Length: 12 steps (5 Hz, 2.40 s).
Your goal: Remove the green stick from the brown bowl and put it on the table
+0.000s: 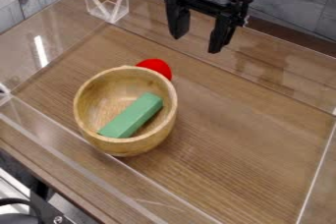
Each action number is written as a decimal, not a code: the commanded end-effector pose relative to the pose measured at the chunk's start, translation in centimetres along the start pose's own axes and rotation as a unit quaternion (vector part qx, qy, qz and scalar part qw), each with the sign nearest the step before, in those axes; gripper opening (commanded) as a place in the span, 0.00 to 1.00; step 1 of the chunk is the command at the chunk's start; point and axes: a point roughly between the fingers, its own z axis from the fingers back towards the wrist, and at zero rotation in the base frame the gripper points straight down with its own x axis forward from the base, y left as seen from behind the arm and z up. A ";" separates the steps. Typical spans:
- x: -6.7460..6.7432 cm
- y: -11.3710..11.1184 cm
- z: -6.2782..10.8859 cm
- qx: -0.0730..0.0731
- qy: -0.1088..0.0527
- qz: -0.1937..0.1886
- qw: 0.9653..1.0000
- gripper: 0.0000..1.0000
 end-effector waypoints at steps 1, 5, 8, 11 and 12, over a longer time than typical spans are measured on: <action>-1.1 0.0 0.1 0.000 0.008 0.012 1.000 1.00; -6.5 5.9 -6.6 0.010 -0.025 0.005 1.000 1.00; -6.4 6.7 -9.3 0.002 -0.032 0.119 0.992 1.00; -7.1 4.6 -9.9 0.004 -0.044 0.117 0.992 0.00; -7.2 3.3 -9.7 0.007 -0.049 0.107 0.993 0.00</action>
